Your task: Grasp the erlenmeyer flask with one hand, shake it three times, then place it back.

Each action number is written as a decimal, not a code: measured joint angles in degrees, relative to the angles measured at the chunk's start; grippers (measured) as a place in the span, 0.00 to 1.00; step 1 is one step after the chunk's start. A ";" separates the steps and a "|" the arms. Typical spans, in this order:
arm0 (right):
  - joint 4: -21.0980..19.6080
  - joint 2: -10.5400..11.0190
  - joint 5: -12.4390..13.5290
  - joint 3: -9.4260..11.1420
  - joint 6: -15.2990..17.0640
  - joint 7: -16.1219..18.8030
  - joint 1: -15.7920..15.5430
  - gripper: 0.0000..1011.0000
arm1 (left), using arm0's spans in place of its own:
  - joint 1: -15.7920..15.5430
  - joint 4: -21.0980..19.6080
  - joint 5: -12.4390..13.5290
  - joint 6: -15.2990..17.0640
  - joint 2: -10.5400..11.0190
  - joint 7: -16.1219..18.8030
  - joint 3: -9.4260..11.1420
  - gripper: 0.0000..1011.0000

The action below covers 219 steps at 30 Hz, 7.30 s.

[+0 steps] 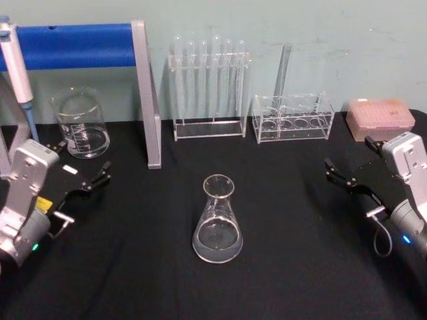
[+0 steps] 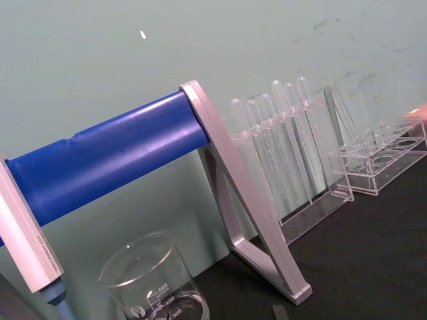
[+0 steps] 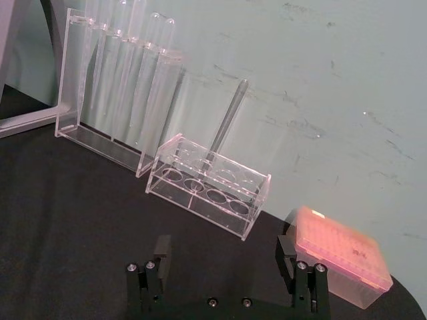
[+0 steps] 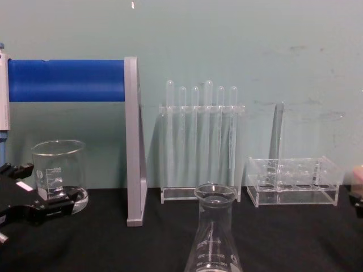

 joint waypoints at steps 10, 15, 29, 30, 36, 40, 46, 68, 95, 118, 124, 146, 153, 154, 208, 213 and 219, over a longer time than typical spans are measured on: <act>0.00 0.00 0.00 0.00 0.00 0.00 0.00 0.99 | 0.00 0.00 0.00 0.00 0.00 0.00 0.00 0.99; 0.00 0.00 0.00 0.00 0.00 0.00 0.00 0.99 | 0.00 0.00 0.00 0.00 0.00 0.00 0.00 0.99; -1.22 0.01 -1.00 1.65 0.20 0.62 -1.12 0.99 | 0.01 0.00 0.00 0.00 0.00 0.00 0.00 0.99; -1.53 0.15 -0.92 1.79 0.25 0.83 -1.36 0.99 | 0.00 0.00 0.00 0.00 0.00 0.00 0.00 0.99; -5.06 1.81 0.36 2.81 0.42 3.97 -4.12 0.99 | 0.00 0.00 0.00 0.00 0.00 0.00 0.00 0.99; -7.63 3.23 1.63 3.21 -0.12 7.13 -6.30 0.99 | 0.00 0.00 0.00 0.00 0.00 0.00 0.00 0.99; -11.06 5.41 4.18 3.63 -1.54 12.80 -9.55 0.99 | 0.00 0.00 0.00 0.00 0.00 0.00 0.00 0.99; -10.53 3.73 10.53 1.27 -4.03 32.29 -7.77 0.99 | 0.00 0.00 0.00 0.00 0.00 0.00 0.00 0.99; -0.30 -7.64 13.53 -4.05 3.87 39.42 4.16 0.99 | 0.00 0.00 0.00 0.00 0.00 0.00 0.00 0.99; 2.91 -9.67 11.89 -6.14 2.43 39.95 7.30 0.99 | 0.01 0.00 0.00 0.00 0.00 0.00 0.00 0.99; 2.89 -9.69 11.73 -6.14 2.60 39.57 7.30 0.99 | 0.01 0.00 0.00 0.00 0.00 0.00 0.00 0.99; 2.80 -9.63 11.73 -6.09 2.55 39.66 7.25 0.99 | 0.01 0.00 0.00 0.00 0.00 0.00 0.00 0.99; 2.80 -9.63 11.76 -6.09 2.53 39.69 7.25 0.88 | 0.00 0.00 0.00 0.00 0.00 0.00 0.00 0.99; 2.80 -9.64 11.76 -6.09 2.52 39.69 7.25 0.86 | 0.01 0.00 0.00 0.00 0.00 0.00 0.00 0.99; -11.63 -12.92 9.44 4.69 6.72 18.61 1.30 0.44 | 0.01 0.00 0.00 0.00 0.00 0.00 0.00 0.99; -13.19 -13.98 8.78 7.46 7.85 14.71 0.05 0.44 | 0.00 0.00 0.00 0.00 0.00 0.00 0.00 0.99; -13.65 -15.03 8.27 10.07 8.74 12.40 -0.86 0.44 | 0.00 0.00 0.00 0.00 0.00 0.00 0.00 0.99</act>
